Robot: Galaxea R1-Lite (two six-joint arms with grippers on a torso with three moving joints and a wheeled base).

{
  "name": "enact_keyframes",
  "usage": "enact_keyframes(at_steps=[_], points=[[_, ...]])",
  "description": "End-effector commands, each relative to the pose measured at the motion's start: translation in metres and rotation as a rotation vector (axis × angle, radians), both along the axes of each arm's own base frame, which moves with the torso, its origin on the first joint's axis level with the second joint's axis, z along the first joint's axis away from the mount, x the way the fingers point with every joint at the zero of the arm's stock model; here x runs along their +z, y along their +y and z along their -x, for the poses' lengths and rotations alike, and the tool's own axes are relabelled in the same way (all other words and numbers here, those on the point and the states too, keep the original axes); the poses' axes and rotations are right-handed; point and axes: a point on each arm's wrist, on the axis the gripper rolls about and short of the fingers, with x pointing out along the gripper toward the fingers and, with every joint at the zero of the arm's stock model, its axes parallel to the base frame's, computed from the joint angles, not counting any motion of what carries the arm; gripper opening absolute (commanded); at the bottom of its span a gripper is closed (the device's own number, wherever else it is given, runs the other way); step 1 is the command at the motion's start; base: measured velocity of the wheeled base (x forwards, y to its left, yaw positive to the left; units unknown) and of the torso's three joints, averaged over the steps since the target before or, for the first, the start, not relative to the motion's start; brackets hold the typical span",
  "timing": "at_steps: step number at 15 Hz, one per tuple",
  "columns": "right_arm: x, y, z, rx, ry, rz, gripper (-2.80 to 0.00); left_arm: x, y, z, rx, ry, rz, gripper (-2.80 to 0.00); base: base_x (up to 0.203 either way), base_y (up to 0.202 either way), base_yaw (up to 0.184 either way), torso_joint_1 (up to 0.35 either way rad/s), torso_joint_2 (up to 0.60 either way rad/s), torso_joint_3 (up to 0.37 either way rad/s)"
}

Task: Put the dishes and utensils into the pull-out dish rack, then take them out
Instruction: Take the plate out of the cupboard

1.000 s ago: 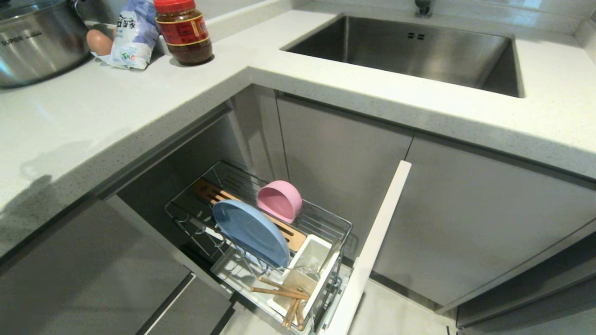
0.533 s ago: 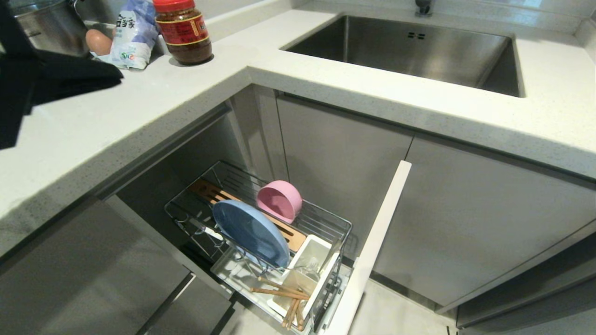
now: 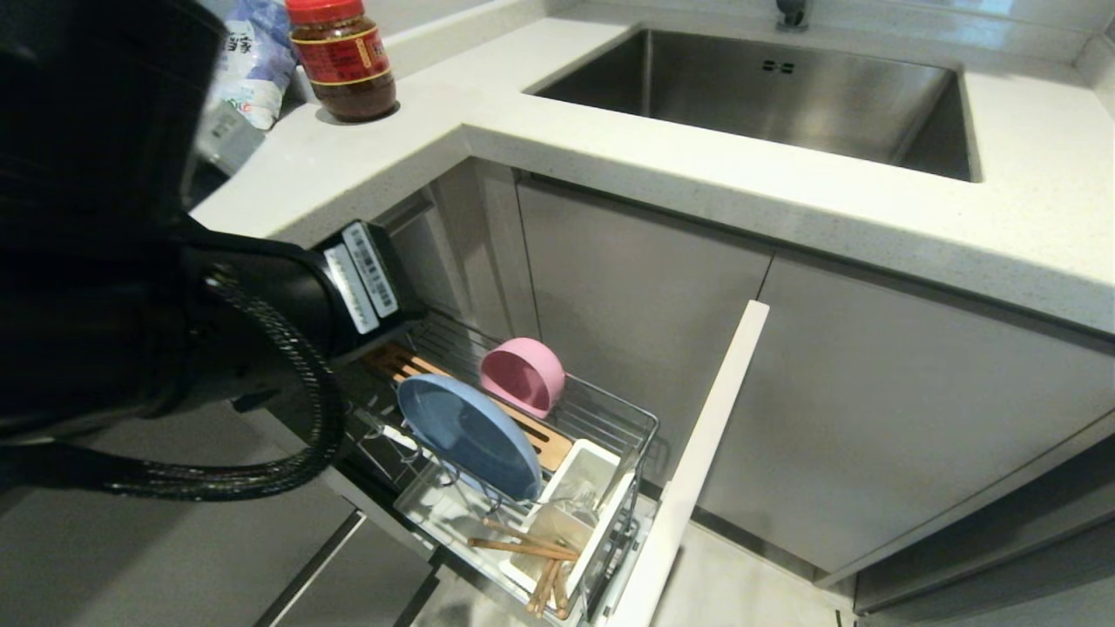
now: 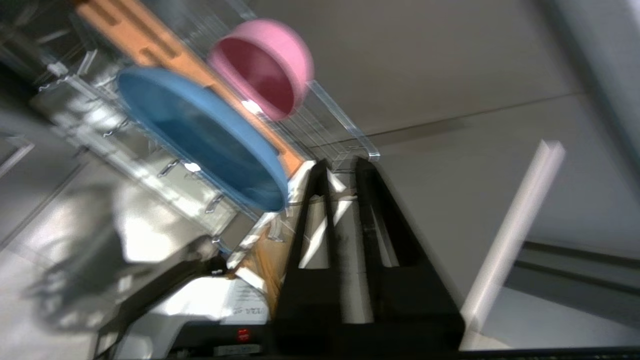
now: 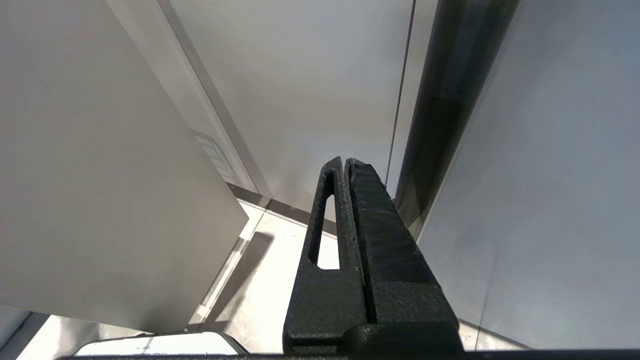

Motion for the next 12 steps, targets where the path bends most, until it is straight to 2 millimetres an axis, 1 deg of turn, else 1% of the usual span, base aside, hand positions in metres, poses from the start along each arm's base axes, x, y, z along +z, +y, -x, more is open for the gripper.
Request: enact_keyframes(at_steps=[1,3,7,12], points=[[0.000,0.000,0.000,0.000,-0.005,0.000,-2.80,-0.030,-0.028,-0.020,0.073,0.067,-0.091,0.00,0.000,0.000,0.000,0.000,0.00,0.000],[0.000,0.000,0.000,0.000,-0.005,0.000,-2.80,-0.050,-0.042,-0.030,0.112,0.122,-0.121,0.00,0.000,0.000,0.000,0.000,0.00,0.000],[0.000,0.000,0.000,0.000,-0.005,0.000,-2.80,-0.083,-0.062,-0.048,0.196,0.199,-0.119,0.00,0.000,0.000,0.000,0.000,0.00,0.000],[0.000,0.000,0.000,0.000,-0.005,0.000,-2.80,-0.121,-0.076,-0.076,0.303,0.239,-0.169,0.00,0.000,0.000,0.000,0.000,0.00,0.000]])
